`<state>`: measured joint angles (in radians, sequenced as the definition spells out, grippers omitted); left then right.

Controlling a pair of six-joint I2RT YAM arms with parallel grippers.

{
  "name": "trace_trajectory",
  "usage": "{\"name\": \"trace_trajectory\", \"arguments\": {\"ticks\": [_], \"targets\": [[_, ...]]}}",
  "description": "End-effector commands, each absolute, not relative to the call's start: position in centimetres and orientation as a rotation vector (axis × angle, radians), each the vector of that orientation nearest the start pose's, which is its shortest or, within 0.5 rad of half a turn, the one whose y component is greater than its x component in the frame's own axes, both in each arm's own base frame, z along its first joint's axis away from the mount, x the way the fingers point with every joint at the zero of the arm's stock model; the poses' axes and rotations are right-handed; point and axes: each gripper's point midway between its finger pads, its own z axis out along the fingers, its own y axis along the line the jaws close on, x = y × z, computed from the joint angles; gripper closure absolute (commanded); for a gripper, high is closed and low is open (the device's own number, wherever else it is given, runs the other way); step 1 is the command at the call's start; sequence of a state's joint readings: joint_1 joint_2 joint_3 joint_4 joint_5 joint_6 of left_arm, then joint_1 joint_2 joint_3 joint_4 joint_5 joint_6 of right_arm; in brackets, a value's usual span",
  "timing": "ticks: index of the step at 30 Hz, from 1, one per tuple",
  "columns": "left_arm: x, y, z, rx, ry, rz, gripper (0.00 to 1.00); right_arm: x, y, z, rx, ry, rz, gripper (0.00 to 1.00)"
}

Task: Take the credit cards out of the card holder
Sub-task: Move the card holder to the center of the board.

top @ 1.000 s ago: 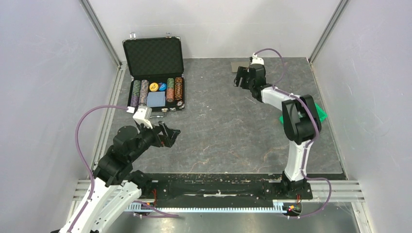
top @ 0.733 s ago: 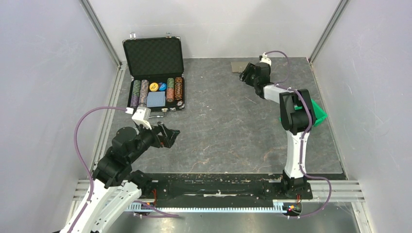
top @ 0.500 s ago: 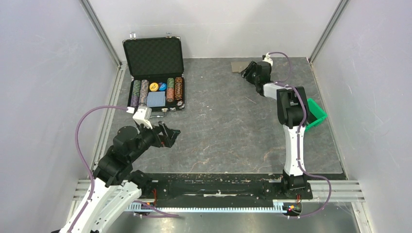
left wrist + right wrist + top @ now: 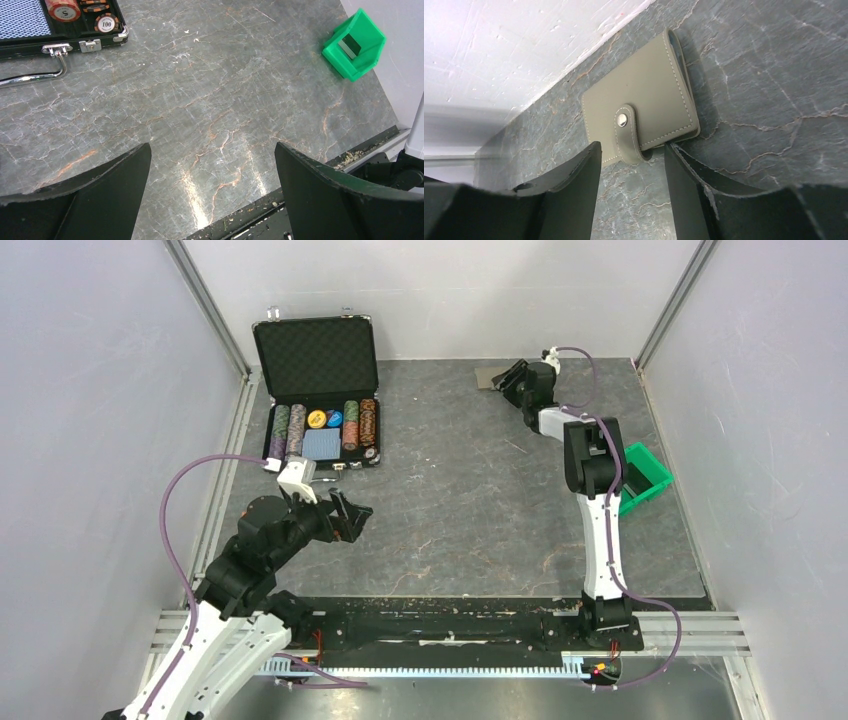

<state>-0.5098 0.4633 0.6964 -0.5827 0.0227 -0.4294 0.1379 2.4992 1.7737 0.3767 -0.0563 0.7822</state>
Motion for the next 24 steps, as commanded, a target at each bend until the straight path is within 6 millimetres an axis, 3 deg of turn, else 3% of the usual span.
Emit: {"name": "trace_trajectory", "arguments": {"ticks": [1, 24], "targets": [[19.3, -12.9, 22.8, 0.039, 1.965, -0.654, 0.00, 66.3, 12.6, 1.6, 0.647, 1.951, 0.648, 0.49], [19.1, -13.0, 23.1, 0.065, 1.949, -0.662, 0.00, 67.0, 14.5, -0.3, 0.667, 1.982, 0.777, 0.67]]}}
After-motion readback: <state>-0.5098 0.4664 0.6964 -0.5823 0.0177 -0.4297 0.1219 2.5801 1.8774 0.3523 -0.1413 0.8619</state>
